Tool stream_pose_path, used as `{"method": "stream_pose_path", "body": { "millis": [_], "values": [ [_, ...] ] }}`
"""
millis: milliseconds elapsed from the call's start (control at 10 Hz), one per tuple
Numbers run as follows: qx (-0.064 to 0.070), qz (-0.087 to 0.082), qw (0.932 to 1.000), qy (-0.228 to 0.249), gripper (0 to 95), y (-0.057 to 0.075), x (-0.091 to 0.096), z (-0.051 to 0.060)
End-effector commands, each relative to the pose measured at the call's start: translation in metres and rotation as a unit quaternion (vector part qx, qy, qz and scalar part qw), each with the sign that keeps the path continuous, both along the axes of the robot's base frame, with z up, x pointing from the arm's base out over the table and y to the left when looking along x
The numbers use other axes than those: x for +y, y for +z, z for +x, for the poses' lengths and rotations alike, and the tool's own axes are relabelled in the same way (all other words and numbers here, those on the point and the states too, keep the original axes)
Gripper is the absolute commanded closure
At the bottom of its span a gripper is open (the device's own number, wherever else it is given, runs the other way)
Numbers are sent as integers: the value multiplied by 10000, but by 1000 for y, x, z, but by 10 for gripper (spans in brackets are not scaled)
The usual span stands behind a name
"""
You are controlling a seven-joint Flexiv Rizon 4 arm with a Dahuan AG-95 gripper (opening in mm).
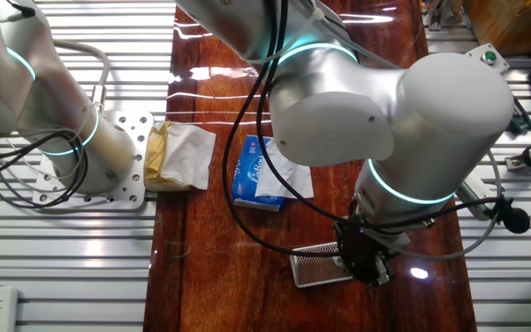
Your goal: Push the soccer ball into the goal
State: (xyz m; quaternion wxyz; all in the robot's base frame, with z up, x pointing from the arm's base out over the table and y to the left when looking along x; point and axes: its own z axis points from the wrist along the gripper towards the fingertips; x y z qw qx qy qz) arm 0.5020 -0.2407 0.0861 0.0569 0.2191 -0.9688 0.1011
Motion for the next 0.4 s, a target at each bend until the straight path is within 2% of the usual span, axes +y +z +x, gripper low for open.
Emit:
{"method": "stream_pose_path", "body": {
  "millis": [100, 400],
  "values": [
    [2, 24, 10000, 1, 950, 0, 0, 0],
    [7, 37, 10000, 5, 950, 0, 0, 0]
  ]
}}
